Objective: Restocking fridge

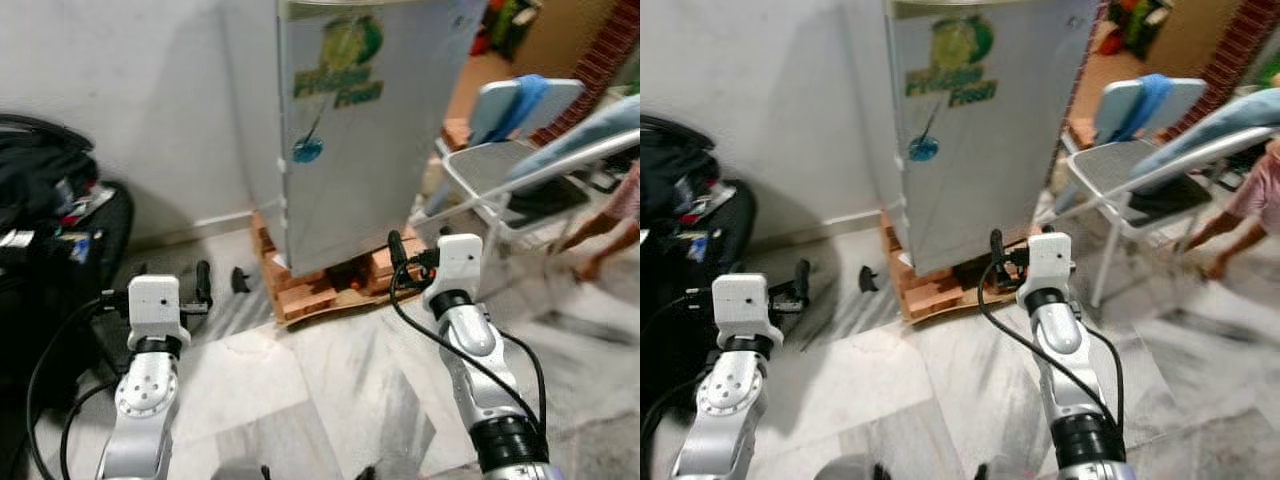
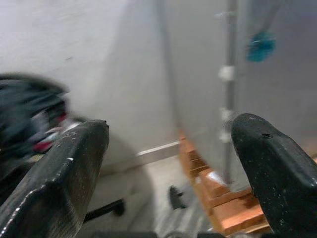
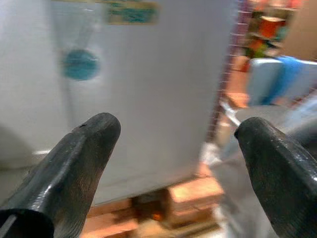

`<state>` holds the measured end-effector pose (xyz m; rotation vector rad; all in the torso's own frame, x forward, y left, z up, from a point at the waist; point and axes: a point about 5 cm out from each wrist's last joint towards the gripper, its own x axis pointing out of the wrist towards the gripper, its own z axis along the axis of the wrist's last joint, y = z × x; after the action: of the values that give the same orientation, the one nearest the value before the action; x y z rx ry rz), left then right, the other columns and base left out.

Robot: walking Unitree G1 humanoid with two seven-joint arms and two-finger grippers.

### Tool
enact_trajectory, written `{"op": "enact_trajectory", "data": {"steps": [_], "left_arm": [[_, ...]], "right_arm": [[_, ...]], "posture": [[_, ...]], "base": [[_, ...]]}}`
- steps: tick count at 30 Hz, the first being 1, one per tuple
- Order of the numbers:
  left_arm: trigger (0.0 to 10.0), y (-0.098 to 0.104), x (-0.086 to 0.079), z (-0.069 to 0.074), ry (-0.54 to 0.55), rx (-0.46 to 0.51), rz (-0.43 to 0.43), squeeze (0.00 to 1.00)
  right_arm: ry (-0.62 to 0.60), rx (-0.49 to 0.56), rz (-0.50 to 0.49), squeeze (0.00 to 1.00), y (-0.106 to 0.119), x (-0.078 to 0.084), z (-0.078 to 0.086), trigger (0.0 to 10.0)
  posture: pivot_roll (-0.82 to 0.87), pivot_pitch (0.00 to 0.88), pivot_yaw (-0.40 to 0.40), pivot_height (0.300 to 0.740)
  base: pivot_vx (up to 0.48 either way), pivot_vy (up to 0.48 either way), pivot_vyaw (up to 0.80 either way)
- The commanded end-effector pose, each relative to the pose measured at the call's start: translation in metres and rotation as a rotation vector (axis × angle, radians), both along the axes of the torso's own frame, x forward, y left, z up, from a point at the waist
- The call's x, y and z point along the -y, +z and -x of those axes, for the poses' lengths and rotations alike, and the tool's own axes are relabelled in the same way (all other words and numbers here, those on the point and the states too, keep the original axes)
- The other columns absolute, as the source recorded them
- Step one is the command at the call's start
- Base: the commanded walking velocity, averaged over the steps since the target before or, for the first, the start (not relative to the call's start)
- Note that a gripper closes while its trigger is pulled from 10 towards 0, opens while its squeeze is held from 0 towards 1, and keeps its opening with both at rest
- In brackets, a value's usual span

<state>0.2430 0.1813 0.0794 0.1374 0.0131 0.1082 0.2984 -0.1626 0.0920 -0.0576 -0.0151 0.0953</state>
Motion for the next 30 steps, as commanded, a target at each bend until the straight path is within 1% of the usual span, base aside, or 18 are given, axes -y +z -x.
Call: {"op": "enact_trajectory", "data": {"steps": [1,4,7,10,17,20,27,30], "left_arm": [[10.0,0.0033,0.0028,-0.0018,-0.029,0.019,-0.004,0.0],[10.0,0.0048,0.0021,-0.0024,-0.035,0.033,-0.018,0.0],[10.0,0.0054,0.0026,-0.0042,-0.061,0.034,-0.013,0.0],[10.0,0.005,0.0044,-0.0058,-0.057,0.026,0.003,0.0],[10.0,0.0038,0.0076,-0.0071,-0.061,0.021,0.012,0.0],[10.0,0.0017,0.0078,-0.0082,-0.043,0.001,0.019,0.0],[10.0,0.0048,0.0066,-0.0097,-0.022,0.029,0.04,0.0],[10.0,0.0056,0.0084,-0.008,-0.038,0.037,0.034,0.0]], "right_arm": [[-0.01,-0.004,-0.006,0.0,0.0,0.0048,-0.0008,10.0],[-0.005,-0.001,-0.006,0.0,0.0005,0.0038,-0.0014,10.0],[0.004,0.008,-0.012,0.0,0.0028,0.0015,-0.0026,10.0],[0.006,0.012,-0.013,0.0,0.004,0.0012,-0.0032,10.0],[0.007,0.014,-0.012,0.0,0.004,0.0019,-0.0038,10.0],[0.008,0.016,-0.013,0.0,0.0044,0.0019,-0.0048,10.0],[0.015,0.018,-0.015,0.0,0.0046,0.0005,-0.0059,10.0],[0.018,0.014,-0.015,0.0,0.0037,0.0005,-0.006,10.0]], "posture": [[0.15,0.058,-0.009,0.74],[0.15,0.058,-0.009,0.74],[0.14,0.055,-0.009,0.74],[0.14,0.051,-0.007,0.74],[0.14,0.049,-0.006,0.74],[0.14,0.045,-0.006,0.74],[0.15,0.044,-0.008,0.74],[0.15,0.044,-0.009,0.74]], "base": [[0.274,0.394,-0.8],[0.292,0.382,-0.8],[0.471,0.0,-0.8],[0.472,0.0,-0.8],[0.448,0.0,-0.8],[0.331,0.345,-0.8],[0.04,0.452,-0.7],[0.0,0.0,0.0]]}}
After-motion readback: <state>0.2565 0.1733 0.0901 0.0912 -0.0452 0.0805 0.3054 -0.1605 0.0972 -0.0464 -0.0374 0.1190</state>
